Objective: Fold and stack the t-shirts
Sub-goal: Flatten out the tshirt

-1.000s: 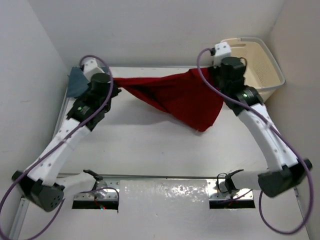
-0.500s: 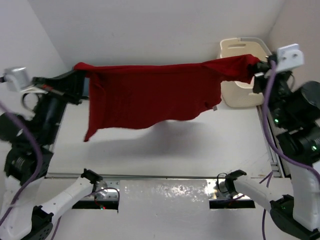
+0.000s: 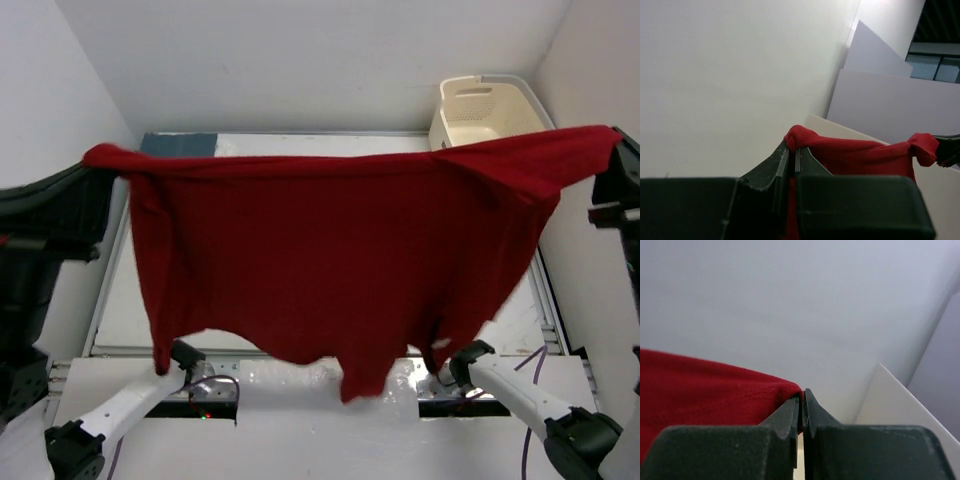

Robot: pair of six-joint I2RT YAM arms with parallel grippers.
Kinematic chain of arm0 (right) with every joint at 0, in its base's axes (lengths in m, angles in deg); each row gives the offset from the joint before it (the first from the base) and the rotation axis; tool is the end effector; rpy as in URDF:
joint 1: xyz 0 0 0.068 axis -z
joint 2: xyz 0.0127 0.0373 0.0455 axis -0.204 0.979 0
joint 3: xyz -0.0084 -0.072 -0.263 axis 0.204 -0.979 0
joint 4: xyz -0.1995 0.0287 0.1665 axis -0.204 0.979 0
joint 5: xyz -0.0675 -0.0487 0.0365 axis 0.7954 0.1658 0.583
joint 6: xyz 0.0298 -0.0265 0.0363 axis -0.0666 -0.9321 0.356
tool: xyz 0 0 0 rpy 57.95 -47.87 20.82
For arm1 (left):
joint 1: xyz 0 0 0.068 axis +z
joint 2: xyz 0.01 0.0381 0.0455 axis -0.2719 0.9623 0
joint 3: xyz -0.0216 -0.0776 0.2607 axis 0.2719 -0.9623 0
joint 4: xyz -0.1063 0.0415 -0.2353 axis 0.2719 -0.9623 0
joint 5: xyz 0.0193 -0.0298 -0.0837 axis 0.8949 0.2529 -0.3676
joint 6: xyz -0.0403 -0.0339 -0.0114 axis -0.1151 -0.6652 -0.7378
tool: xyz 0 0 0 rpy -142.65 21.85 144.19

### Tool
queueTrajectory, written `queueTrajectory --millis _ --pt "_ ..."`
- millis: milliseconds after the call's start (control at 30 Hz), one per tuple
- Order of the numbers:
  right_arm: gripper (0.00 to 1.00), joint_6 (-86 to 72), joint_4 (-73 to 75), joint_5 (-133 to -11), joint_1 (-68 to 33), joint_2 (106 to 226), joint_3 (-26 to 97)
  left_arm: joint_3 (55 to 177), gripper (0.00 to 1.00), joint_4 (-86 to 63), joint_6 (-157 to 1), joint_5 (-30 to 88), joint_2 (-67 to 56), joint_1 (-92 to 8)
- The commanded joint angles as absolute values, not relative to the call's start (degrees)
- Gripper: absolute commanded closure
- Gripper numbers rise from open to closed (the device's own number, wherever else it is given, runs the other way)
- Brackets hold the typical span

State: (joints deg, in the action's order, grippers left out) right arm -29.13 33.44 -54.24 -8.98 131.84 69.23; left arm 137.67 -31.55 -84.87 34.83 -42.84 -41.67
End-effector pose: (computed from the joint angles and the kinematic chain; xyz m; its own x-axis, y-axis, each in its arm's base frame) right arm -0.0026 -0.0074 0.6047 0.5012 -0.0864 -0.8610 -0.0826 0.9857 -0.1470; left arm -0.0116 0.0038 0.5789 0.3700 -0.5304 -0.7628 0.6180 0.7535 -0.2242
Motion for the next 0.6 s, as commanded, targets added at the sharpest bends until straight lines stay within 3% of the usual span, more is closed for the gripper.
queueTrajectory --millis 0,233,367,433,467,500,533,567 --pt "1.00 -32.47 29.66 -43.73 -8.62 138.62 64.00 134.49 1.00 -30.13 -87.37 36.97 -36.24 -41.44" --pt "1.00 -32.47 20.78 -37.83 -8.62 149.07 49.05 123.14 1.00 -33.02 -92.73 56.54 -21.85 -41.27" --pt "1.00 -31.25 15.33 -37.37 -7.22 160.05 42.10 116.12 0.97 -32.77 -93.97 56.52 -10.70 -36.98" --pt "1.00 -27.66 12.09 -44.19 -5.46 168.83 38.76 112.06 0.89 -28.65 -94.58 51.86 -0.79 -31.36" --pt "1.00 -26.86 10.42 -46.42 -4.06 171.99 38.05 112.40 0.85 -28.37 -94.76 43.74 3.11 -29.07" --pt "1.00 -26.33 7.53 -47.40 -3.87 175.59 38.05 115.36 0.73 -28.10 -94.41 40.44 7.41 -26.01" --pt "0.91 -25.19 8.28 -48.28 -3.96 182.94 40.05 118.53 0.58 -31.84 -93.97 39.36 15.54 -25.28" --pt "0.75 -24.22 10.73 -49.24 -3.87 186.58 43.03 122.47 0.40 -34.06 -93.01 39.96 18.85 -25.01"
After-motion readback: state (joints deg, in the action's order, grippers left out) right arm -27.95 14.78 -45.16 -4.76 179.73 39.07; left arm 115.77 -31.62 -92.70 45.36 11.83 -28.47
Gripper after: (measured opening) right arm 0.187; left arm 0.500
